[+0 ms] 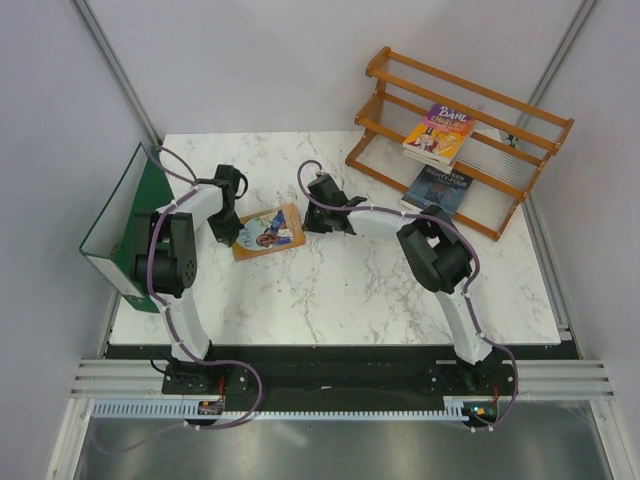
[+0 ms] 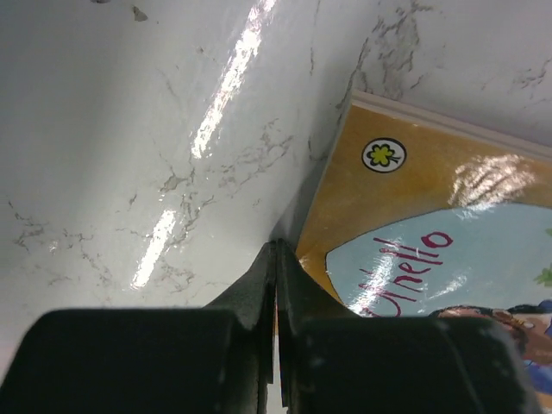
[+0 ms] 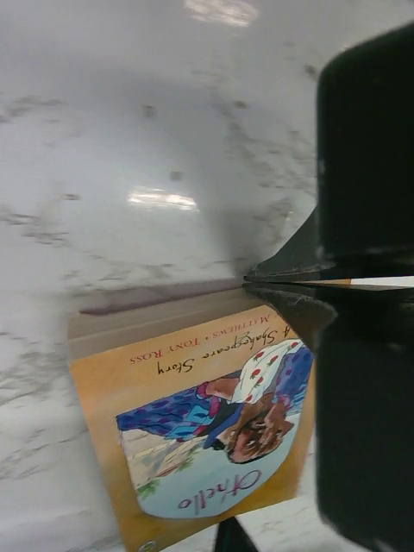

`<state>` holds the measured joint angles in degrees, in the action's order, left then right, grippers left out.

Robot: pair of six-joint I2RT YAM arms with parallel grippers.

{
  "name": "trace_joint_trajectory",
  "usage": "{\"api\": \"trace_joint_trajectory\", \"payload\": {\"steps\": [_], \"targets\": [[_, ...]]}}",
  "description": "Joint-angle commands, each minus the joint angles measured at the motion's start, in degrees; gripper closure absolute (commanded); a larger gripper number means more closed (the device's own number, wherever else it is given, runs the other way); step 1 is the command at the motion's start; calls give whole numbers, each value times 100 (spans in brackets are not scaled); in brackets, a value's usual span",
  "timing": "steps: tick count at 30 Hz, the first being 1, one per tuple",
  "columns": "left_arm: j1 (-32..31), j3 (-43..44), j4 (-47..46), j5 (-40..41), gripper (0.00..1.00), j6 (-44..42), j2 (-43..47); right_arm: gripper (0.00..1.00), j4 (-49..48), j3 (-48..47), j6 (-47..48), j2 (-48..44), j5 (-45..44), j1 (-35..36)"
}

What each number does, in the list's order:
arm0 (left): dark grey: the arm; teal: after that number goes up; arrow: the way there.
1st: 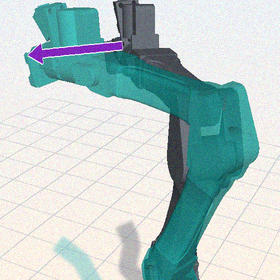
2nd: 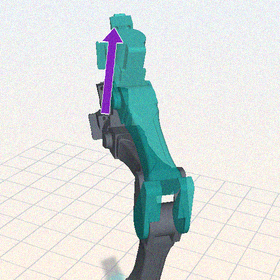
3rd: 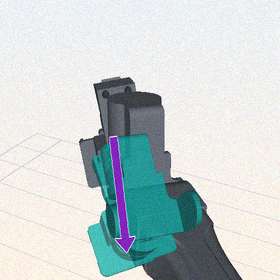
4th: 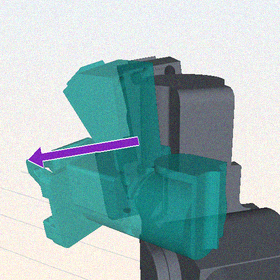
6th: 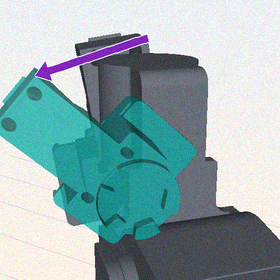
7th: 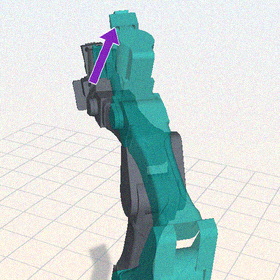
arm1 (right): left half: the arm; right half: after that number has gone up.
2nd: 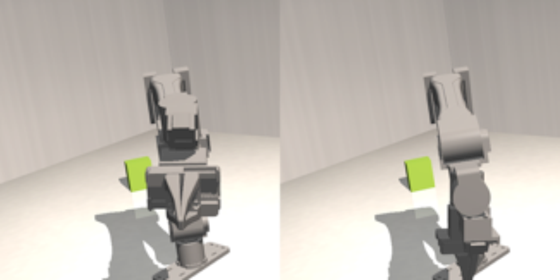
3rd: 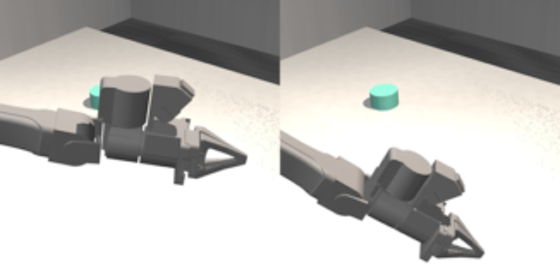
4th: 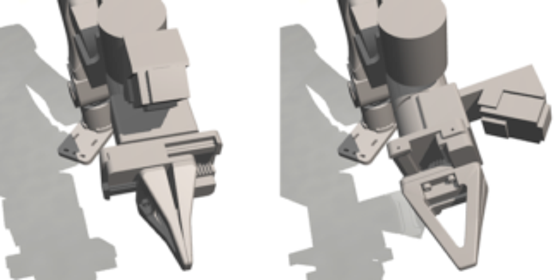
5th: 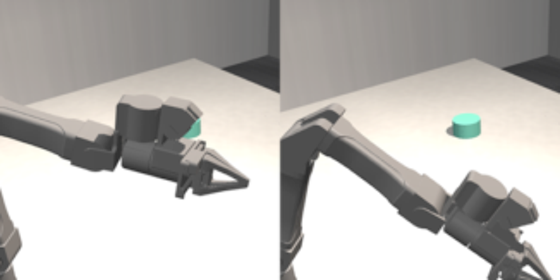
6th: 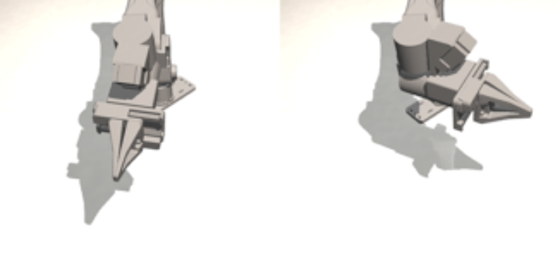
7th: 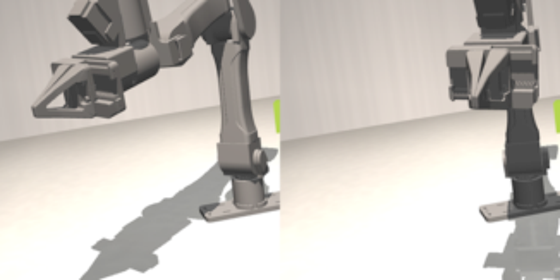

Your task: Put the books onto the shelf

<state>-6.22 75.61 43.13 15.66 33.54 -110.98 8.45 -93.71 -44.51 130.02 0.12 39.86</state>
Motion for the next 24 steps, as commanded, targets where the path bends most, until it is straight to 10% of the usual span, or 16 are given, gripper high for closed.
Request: {"api": "trace_joint_trajectory", "payload": {"steps": [1,12,24], "targets": [[-231,6,2,-204,98,-102,-231,96,834,1064,57,-624,349,707],[-389,155,-68,-555,98,-436,-91,95,834,2505,-453,-2076,77,2078],[-345,41,-33,-133,98,-647,393,92,1220,3078,-208,-3201,-1067,1368]]}}
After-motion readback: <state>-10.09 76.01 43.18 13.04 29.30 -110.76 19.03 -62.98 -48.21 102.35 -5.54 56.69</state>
